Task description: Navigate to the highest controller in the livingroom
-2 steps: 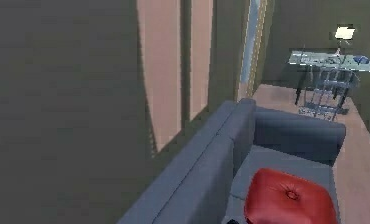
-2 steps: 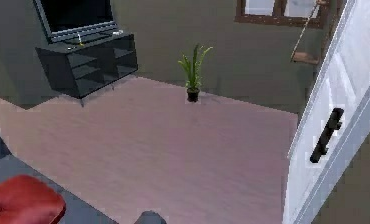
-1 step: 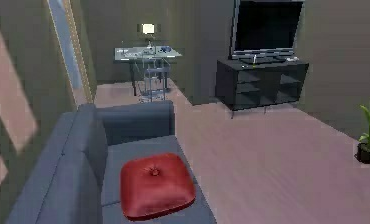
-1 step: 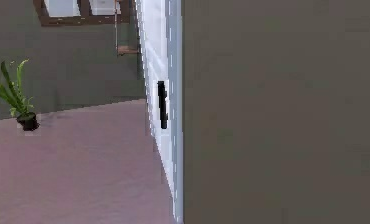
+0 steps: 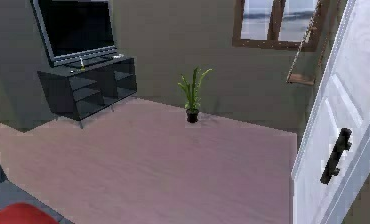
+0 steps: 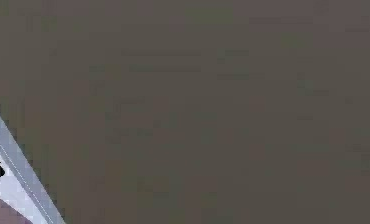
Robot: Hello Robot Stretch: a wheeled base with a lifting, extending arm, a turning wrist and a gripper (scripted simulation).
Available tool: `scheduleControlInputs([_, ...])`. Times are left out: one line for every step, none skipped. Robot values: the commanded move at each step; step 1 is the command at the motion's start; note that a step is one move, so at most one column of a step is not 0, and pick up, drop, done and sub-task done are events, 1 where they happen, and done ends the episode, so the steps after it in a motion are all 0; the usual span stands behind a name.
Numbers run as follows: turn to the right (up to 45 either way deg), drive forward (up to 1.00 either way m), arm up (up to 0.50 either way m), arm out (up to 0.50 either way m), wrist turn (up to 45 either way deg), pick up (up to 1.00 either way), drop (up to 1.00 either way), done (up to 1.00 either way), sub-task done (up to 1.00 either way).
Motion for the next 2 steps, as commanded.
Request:
scheduleControlInputs([24.0,0.0,0.0,0.0,0.0,0.0,0.0,0.0,0.0])
scheduleControlInputs([0.0,0.3,0.0,0.0,0.0,0.0,0.0,0.0,0.0])
